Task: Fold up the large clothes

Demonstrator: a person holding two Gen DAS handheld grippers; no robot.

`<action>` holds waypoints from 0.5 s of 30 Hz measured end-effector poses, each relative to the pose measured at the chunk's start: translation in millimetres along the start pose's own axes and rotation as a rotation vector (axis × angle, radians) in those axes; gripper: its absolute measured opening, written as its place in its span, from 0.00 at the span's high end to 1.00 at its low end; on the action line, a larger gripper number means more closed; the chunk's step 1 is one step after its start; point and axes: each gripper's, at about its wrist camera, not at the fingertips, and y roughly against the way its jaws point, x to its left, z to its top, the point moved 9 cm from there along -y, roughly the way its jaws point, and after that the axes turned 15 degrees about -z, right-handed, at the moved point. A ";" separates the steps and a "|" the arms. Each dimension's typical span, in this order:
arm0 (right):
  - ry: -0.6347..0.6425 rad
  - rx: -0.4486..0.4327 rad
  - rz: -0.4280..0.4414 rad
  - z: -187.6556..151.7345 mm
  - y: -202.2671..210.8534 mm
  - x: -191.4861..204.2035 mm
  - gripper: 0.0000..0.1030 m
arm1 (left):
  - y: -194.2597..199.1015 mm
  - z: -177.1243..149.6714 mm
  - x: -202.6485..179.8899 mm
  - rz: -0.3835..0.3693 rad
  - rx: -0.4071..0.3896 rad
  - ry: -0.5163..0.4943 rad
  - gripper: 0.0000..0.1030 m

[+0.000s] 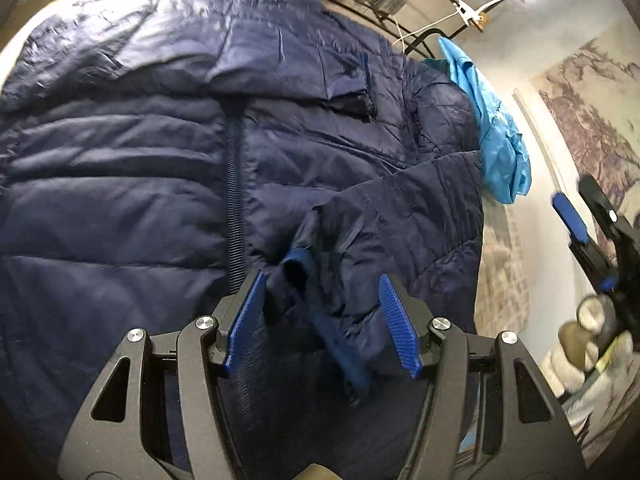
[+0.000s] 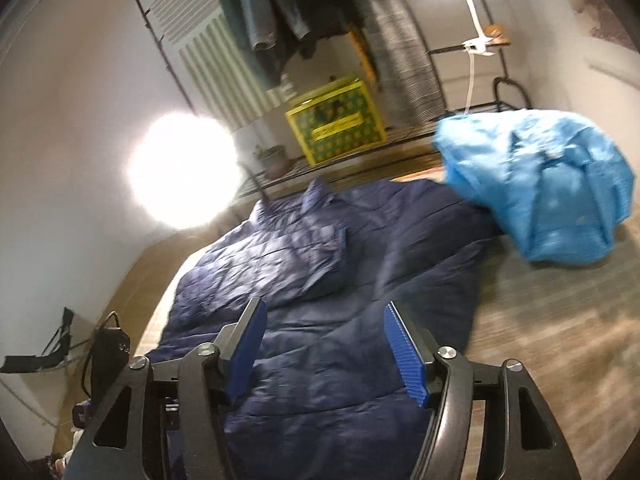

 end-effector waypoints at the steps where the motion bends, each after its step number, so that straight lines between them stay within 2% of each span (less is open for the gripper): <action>1: -0.006 -0.002 -0.005 1.7 2.1 -4.7 0.37 | -5.3 1.5 0.4 0.011 0.000 0.009 0.41; 3: -0.027 -0.006 -0.014 5.0 5.6 -19.0 0.36 | -12.5 4.7 2.6 0.034 -0.002 0.010 0.41; 4: -0.035 -0.006 -0.017 5.9 5.0 -23.2 0.37 | -15.6 5.7 2.7 0.041 0.000 0.007 0.46; 5: -0.045 -0.008 -0.025 7.1 6.5 -31.6 0.36 | -20.0 7.1 2.3 0.053 0.000 -0.006 0.55; 6: -0.054 -0.009 -0.032 8.0 6.1 -36.8 0.36 | -23.8 7.6 3.0 0.068 0.007 -0.021 0.79; 7: -0.064 -0.009 -0.038 9.0 6.5 -42.3 0.36 | -27.5 8.0 2.3 0.088 0.018 -0.045 0.93; 11: -0.106 -0.002 -0.055 10.7 2.8 -62.6 0.37 | -25.2 21.1 -8.1 0.147 -0.023 -0.148 0.96; 15: -0.133 0.003 -0.061 11.5 0.7 -76.3 0.37 | -1.3 51.7 -22.6 0.168 -0.105 -0.245 0.97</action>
